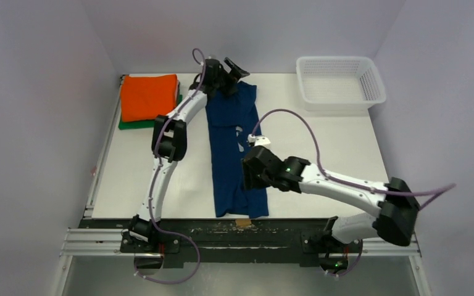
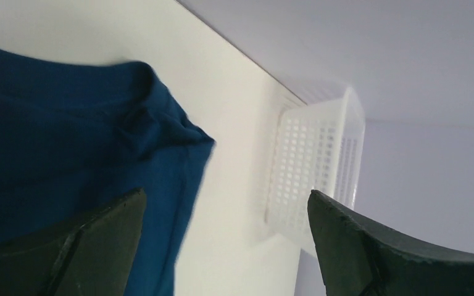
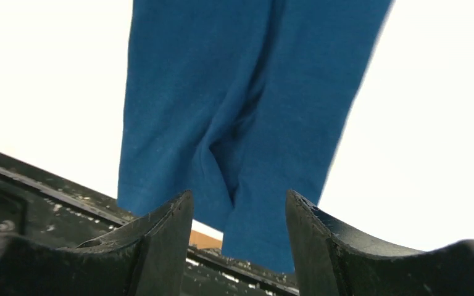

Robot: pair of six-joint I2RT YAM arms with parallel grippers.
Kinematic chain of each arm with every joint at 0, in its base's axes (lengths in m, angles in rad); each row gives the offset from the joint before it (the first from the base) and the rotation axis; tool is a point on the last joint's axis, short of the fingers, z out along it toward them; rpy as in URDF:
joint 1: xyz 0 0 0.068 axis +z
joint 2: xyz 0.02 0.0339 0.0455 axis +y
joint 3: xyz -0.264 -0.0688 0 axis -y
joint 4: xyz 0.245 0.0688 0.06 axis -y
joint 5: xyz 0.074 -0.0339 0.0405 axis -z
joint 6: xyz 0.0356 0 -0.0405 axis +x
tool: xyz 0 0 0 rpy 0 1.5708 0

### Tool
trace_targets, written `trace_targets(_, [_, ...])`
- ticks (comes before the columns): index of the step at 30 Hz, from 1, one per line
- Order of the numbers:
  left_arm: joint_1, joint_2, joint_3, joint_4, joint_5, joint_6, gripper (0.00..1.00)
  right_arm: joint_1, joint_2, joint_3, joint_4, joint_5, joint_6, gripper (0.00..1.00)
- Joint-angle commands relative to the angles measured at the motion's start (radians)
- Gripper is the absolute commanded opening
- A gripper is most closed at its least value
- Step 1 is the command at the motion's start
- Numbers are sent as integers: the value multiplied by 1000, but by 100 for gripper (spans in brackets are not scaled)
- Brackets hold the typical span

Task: Fold and stack the t-shirts
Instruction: Rotate the tshirt 90 degrees, then grab the bottom of the folded rectangular tshirt with both arms

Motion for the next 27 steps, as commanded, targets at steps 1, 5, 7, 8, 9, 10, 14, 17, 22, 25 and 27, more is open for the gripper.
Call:
trace_targets(1, [-7, -421, -121, -141, 204, 233, 100, -3, -231, -111, -54, 117, 136, 55])
trace_targets(5, [-30, -799, -466, -359, 158, 375, 100, -5, -370, -199, -78, 96, 213, 55])
trace_targets(7, [-66, -1013, -733, -380, 55, 437, 100, -6, -413, -250, -86, 84, 249, 55])
trace_targets(8, [-89, -1108, -862, -376, -4, 449, 100, -8, -429, -277, -85, 77, 263, 55])
trace_targets(9, [-111, -1207, -1003, -360, -53, 453, 100, -9, -441, -304, -82, 66, 277, 55])
trace_targets(10, [-136, -1300, -1179, -339, -89, 439, 100, -10, -446, -330, -73, 54, 290, 55])
trace_targets(14, [-221, -1572, -1575, -266, -144, 358, 98, -16, -436, -422, 24, -30, 292, 51])
trace_targets(17, [-332, -1683, -1742, -289, -167, 289, 88, -19, -405, -463, 125, -94, 268, 47])
trace_targets(22, [-527, -1771, -1882, -418, -221, 221, 75, -22, -356, -476, 150, -118, 244, 42])
trace_targets(25, [-581, -1827, -1983, -399, -200, 192, 60, -22, -347, -491, 167, -130, 240, 39])
trace_targets(27, [-598, -1841, -2021, -372, -186, 191, 58, -23, -340, -503, 178, -137, 234, 37])
